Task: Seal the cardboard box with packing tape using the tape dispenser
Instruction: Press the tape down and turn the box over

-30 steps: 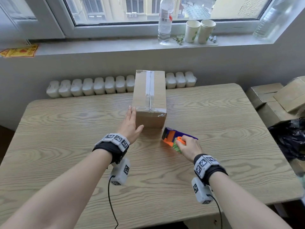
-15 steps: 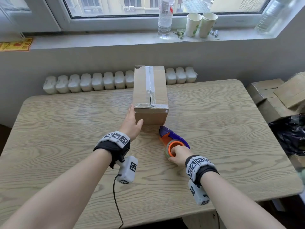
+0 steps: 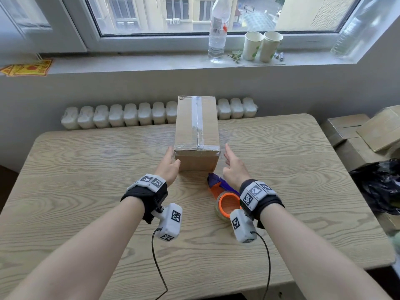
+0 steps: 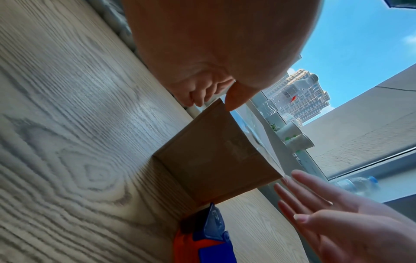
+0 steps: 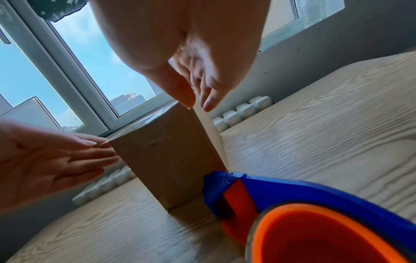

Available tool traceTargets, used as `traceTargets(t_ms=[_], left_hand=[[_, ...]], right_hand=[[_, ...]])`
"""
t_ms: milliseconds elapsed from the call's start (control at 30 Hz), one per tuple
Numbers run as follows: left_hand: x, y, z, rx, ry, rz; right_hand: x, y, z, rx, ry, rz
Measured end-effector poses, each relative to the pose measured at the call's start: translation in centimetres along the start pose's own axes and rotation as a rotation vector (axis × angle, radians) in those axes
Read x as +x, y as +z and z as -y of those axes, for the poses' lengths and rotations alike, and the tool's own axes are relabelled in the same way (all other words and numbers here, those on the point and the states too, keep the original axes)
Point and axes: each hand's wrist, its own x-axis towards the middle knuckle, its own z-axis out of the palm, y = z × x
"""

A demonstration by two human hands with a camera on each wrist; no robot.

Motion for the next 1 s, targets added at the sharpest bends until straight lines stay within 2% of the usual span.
traceTargets(t_ms=[67, 133, 300, 400, 533, 667, 767, 867, 1000], left_hand=[[2.3, 0.2, 3.0, 0.025, 0.014, 0.044], [3.5, 0.4, 4.9, 0.058, 0.04, 0.055], [-0.1, -0.9, -0.1, 0.155, 0.143, -0.001], [0.1, -1.7, -0.8, 0.333, 0.187, -0.098], [0.9, -1.8, -1.1, 0.366, 0.171, -0.163], [1.5, -1.8, -0.9, 0.427, 0.176, -0.212], [1.6, -1.6, -1.1, 0.487, 0.202, -0.238], [1.6, -2.0, -1.2, 0.491, 0.225, -0.227], [2.0, -3.4, -1.2, 0.369, 0.196, -0.081]], right_hand=[[0.4, 0.7, -0.1, 0.04, -0.024, 0.031], [0.6, 0.9, -0.4, 0.053, -0.053, 0.003], [1.6, -0.5, -0.4, 0.002, -0.142, -0.149], [2.2, -1.3, 0.0, -0.01, -0.176, -0.188], [2.9, -1.7, 0.1, -0.041, -0.208, -0.209], [3.2, -1.9, 0.2, -0.145, -0.302, -0.233], [3.2, -2.3, 0.5, -0.2, -0.34, -0.212], [3.4, -3.3, 0.7, -0.269, -0.314, -0.104], [4.2, -4.5, 0.9, -0.392, -0.323, 0.02]])
